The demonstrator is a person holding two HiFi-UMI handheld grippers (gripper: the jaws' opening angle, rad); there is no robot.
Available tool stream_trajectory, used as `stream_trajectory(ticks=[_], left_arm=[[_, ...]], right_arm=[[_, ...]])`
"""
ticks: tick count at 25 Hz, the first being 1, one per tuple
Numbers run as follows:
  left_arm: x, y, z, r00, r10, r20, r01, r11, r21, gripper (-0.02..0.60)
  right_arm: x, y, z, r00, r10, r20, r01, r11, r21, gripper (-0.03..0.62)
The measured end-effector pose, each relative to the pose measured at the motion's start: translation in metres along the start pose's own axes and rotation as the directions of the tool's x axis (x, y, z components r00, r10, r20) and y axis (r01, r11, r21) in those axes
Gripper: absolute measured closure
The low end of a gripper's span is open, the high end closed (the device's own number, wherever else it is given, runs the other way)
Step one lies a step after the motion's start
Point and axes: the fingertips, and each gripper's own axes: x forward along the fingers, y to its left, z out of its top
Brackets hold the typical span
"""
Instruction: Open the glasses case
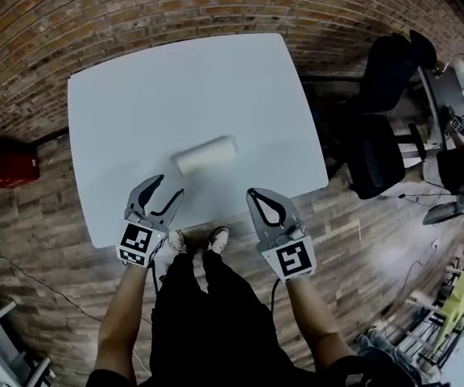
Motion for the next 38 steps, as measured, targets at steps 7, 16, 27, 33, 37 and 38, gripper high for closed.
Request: stream_trajectory(ticks=[7, 16, 27, 33, 37, 38], left_arm=[[0.048, 0.019, -0.040, 0.991, 0.007, -0.133, 0.001, 0.998, 0.066, 0.330], [0.072, 0.032, -0.059, 0.974, 0.009, -0.227, 0.021, 0.992, 0.128, 0.318], [0.079, 0.032, -0.072, 0.962, 0.006, -0.273, 0.031, 0.991, 0.129, 0.318], [0.079, 0.032, -0.069, 0.963, 0.000, -0.269, 0.027, 0.995, 0.100, 0.314], [0.079, 0.035, -0.072, 0.957, 0.005, -0.291, 0.020, 0.996, 0.085, 0.302], [0.079, 0.035, -0.072, 0.955, 0.003, -0.298, 0.022, 0.997, 0.079, 0.301]], right_arm=[[0.028, 0.000, -0.039, 0.987, 0.087, -0.132, -0.104, 0.986, -0.130, 0.589], [0.058, 0.000, -0.069, 0.977, 0.123, -0.175, -0.152, 0.975, -0.163, 0.589], [0.083, -0.003, -0.091, 0.969, 0.153, -0.193, -0.190, 0.964, -0.188, 0.589], [0.089, -0.006, -0.100, 0.968, 0.160, -0.196, -0.199, 0.959, -0.200, 0.589], [0.096, -0.003, -0.111, 0.961, 0.158, -0.228, -0.212, 0.949, -0.233, 0.589], [0.098, -0.001, -0.114, 0.960, 0.159, -0.232, -0.215, 0.945, -0.245, 0.588]])
